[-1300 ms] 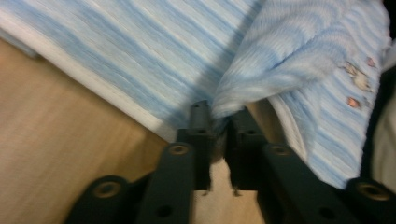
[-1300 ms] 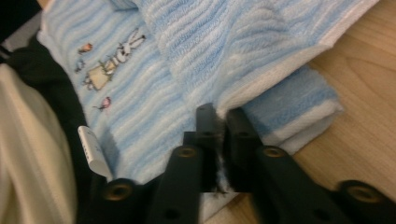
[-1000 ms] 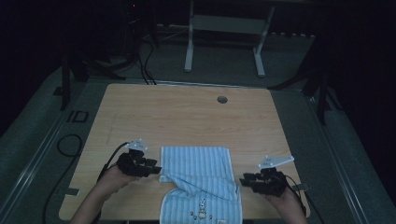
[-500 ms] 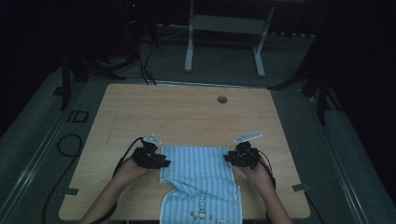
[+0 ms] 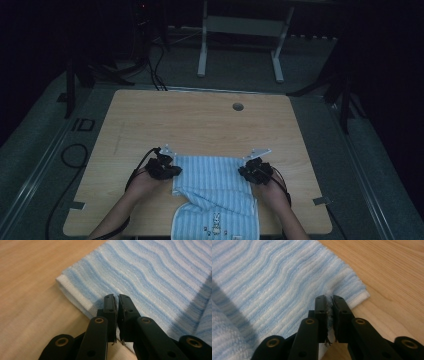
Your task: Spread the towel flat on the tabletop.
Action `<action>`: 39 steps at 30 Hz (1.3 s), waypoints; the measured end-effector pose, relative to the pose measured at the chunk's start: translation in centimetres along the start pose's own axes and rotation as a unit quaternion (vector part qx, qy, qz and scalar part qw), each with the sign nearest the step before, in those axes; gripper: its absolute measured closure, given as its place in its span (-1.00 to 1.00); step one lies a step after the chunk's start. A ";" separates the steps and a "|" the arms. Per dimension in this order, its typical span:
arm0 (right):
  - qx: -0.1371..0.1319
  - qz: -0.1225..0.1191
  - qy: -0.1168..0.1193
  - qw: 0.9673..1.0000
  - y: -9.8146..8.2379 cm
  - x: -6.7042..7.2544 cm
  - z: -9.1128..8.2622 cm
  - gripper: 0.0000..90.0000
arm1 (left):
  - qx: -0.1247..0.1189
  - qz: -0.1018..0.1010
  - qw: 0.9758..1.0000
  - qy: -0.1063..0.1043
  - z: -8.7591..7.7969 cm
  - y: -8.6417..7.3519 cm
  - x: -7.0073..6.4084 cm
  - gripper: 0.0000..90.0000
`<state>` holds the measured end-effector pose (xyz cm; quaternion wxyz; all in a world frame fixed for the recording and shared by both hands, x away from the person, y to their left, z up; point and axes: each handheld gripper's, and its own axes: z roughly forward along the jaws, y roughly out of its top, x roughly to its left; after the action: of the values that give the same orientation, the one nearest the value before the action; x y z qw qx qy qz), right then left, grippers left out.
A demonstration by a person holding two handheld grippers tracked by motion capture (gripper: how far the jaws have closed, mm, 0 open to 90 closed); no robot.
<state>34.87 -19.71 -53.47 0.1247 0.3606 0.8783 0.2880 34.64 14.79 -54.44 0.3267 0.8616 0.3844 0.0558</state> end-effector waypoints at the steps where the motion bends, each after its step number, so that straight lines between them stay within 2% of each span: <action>1: -0.003 0.005 0.001 1.000 0.1 -0.4 0.2 0.84 | -0.004 0.000 1.000 0.002 0.1 0.1 0.1 0.90; 3: -0.007 0.015 0.002 1.000 0.5 -1.0 0.5 0.83 | -0.011 -0.006 1.000 0.005 0.4 0.5 0.6 0.90; 4: -0.009 0.018 0.001 1.000 0.6 -1.2 0.7 0.83 | -0.011 -0.004 1.000 0.016 0.6 0.8 0.9 0.90; 10: -0.008 0.038 0.009 0.999 2.2 -2.8 1.6 0.92 | -0.003 -0.009 0.999 0.048 1.5 2.6 1.7 1.00; 12: -0.004 0.030 0.001 1.000 2.8 -3.1 1.9 0.93 | -0.002 -0.006 0.999 0.050 1.5 3.3 2.0 1.00; 13: -0.008 0.029 -0.003 1.000 3.2 -3.3 1.8 0.93 | -0.007 -0.009 0.999 0.053 1.3 3.7 2.1 1.00; 14: -0.013 0.030 -0.003 0.999 3.5 -3.5 1.6 0.93 | -0.017 -0.016 0.999 0.048 0.9 4.1 2.3 1.00; 16: -0.027 0.033 -0.007 0.999 4.2 -3.8 0.8 0.93 | -0.049 -0.025 0.998 0.039 -0.5 5.1 2.3 1.00; 19: -0.056 0.027 -0.005 0.998 5.1 -3.8 -1.0 0.93 | -0.084 -0.025 0.996 0.023 -2.4 6.0 1.8 1.00; 20: -0.069 0.026 0.000 0.997 5.3 -3.7 -1.8 0.93 | -0.089 -0.016 0.996 0.023 -3.1 6.1 1.4 1.00; 22: -0.089 0.016 0.009 0.996 5.5 -3.1 -3.7 0.93 | -0.090 -0.008 0.996 -0.002 -3.9 6.1 0.8 1.00; 23: -0.094 0.013 0.020 0.995 5.4 -2.9 -4.2 0.93 | -0.088 0.006 0.996 0.007 -4.0 5.8 0.1 1.00; 24: -0.096 0.010 0.036 0.995 5.1 -2.5 -4.8 0.93 | -0.079 0.017 0.997 0.015 -3.8 5.5 -0.5 1.00; 26: -0.088 -0.004 0.049 0.995 4.2 -1.2 -5.5 0.93 | -0.064 0.027 0.998 0.008 -3.2 4.7 -1.5 1.00; 27: -0.084 -0.006 0.067 0.994 3.4 -0.6 -5.6 0.92 | -0.056 0.034 0.998 0.008 -2.8 4.2 -1.9 1.00; 28: -0.081 -0.014 0.075 0.994 2.6 0.2 -5.7 0.92 | -0.046 0.038 0.998 0.004 -2.3 3.8 -2.3 1.00; 31: -0.053 -0.021 0.104 0.993 -0.2 2.1 -5.0 0.92 | -0.032 0.026 0.999 -0.007 -1.1 2.8 -2.7 1.00; 35: -0.018 -0.014 0.118 0.993 -3.4 3.6 -3.5 0.91 | -0.026 0.015 1.000 -0.010 -0.1 2.6 -2.6 1.00; 36: -0.014 -0.010 0.123 0.992 -4.0 3.8 -3.1 0.91 | -0.026 0.017 0.999 -0.011 -0.1 2.8 -2.6 1.00; 39: -0.026 0.016 0.142 0.989 -4.8 3.9 -3.0 0.91 | -0.035 0.017 0.999 -0.012 0.1 3.6 -2.8 1.00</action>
<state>28.15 -20.92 -53.95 0.0028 0.3270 0.8734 0.3608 34.98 11.02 -51.92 0.3604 0.8565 0.3637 0.0645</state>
